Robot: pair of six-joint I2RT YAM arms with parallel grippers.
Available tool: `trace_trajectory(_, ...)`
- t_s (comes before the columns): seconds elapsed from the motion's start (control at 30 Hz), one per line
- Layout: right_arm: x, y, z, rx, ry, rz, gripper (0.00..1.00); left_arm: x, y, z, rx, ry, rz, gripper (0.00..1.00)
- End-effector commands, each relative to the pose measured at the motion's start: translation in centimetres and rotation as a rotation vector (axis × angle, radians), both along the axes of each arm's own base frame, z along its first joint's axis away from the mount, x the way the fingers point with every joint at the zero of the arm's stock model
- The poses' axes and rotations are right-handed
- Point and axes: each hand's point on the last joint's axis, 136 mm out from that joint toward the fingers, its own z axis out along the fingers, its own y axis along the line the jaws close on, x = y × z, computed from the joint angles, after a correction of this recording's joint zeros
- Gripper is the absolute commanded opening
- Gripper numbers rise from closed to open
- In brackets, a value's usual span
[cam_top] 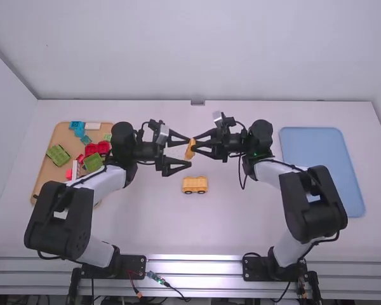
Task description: Assemble lego blocks to make yellow taxi
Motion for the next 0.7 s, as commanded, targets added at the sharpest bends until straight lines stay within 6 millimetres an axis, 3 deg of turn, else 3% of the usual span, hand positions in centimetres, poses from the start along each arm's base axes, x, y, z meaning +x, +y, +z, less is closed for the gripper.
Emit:
trace_trajectory(0.0,1.1,-0.8,0.3,0.004,-0.023,-0.024,0.00,-0.7,0.4,0.6,-0.009,-0.014,-0.056,0.99)
trace_trajectory(0.13,1.9,-1.6,0.4,0.007,-0.030,-0.063,0.00,-0.2,0.4,0.5,-0.006,-0.002,-0.027,0.99)
trace_trajectory(0.3,4.6,-3.0,-0.7,-0.010,0.004,-0.199,0.00,3.7,1.0,-2.3,0.074,0.097,0.218,0.99)
trace_trajectory(0.4,6.1,-3.8,-2.2,-0.048,0.038,-0.281,0.00,5.0,1.4,-4.0,0.170,0.146,0.289,0.99)
trace_trajectory(0.6,7.5,-4.3,-4.8,-0.180,0.073,-0.413,0.00,5.8,2.1,-4.0,0.298,0.155,0.301,0.99)
trace_trajectory(0.67,7.8,-4.4,-6.2,-0.311,0.077,-0.481,0.00,6.8,3.0,-4.5,0.402,0.177,0.374,0.99)
